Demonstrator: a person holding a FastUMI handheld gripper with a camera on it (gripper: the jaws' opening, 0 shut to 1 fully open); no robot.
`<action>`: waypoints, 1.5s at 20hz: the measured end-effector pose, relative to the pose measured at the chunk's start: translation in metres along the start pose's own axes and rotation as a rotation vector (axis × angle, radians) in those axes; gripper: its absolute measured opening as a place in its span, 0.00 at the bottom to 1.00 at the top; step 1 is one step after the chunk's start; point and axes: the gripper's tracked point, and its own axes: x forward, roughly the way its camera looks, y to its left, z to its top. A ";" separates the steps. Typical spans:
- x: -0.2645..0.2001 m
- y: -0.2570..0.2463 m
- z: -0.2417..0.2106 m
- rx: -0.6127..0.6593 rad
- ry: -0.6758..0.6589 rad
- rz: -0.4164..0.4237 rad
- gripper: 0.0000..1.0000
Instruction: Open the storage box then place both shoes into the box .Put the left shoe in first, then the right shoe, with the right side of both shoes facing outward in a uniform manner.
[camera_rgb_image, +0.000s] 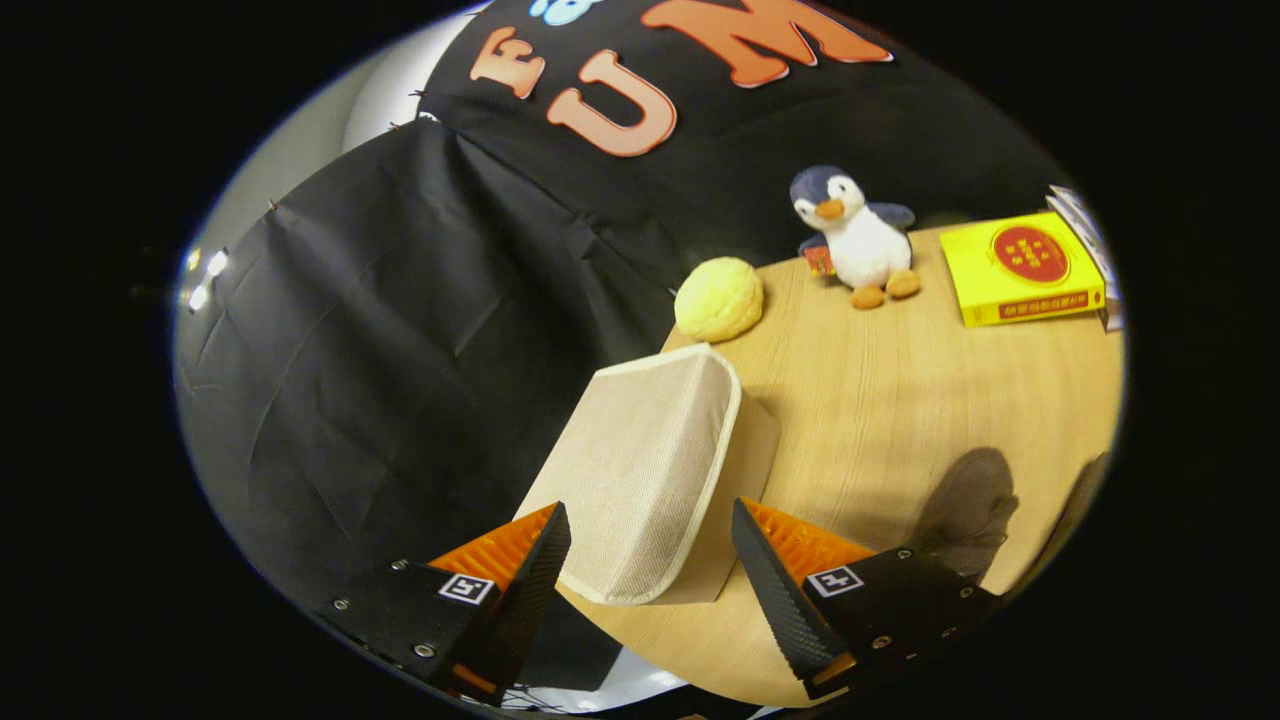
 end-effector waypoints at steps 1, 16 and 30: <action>0.008 -0.001 -0.005 0.029 0.028 0.008 0.97; 0.042 0.027 -0.026 0.312 0.101 0.200 0.83; 0.039 0.184 0.051 0.347 0.008 0.415 0.18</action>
